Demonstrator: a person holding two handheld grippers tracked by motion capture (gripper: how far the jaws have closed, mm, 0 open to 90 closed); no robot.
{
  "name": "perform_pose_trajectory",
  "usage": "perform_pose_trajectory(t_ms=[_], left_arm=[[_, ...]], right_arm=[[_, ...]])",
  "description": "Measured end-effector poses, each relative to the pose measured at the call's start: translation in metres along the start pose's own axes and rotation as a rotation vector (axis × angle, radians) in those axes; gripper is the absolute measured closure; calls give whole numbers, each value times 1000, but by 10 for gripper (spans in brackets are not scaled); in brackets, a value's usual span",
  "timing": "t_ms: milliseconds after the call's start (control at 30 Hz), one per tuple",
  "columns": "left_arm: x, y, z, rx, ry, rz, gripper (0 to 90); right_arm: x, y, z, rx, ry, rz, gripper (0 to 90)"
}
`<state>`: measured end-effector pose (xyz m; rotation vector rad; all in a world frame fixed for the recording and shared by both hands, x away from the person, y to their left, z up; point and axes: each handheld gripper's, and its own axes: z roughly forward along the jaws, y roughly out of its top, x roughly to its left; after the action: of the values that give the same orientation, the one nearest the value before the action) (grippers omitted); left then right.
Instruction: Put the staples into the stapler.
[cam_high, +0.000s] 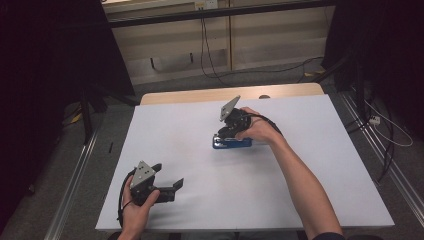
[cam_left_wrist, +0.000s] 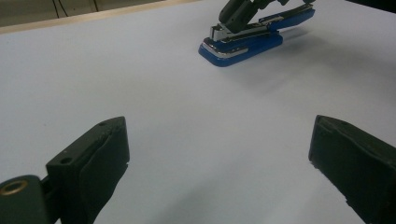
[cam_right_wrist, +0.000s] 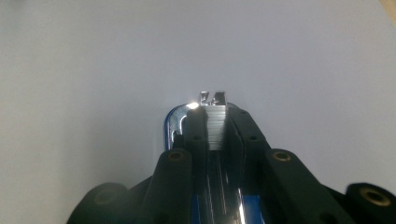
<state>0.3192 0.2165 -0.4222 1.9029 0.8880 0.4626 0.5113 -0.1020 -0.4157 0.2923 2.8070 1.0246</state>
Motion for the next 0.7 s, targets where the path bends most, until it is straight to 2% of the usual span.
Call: perform_pose_trajectory(t_ms=[700], left_arm=[[0, 0, 0, 4, -2, 4, 53]], right_arm=[[1, 2, 3, -22, -13, 17, 774]])
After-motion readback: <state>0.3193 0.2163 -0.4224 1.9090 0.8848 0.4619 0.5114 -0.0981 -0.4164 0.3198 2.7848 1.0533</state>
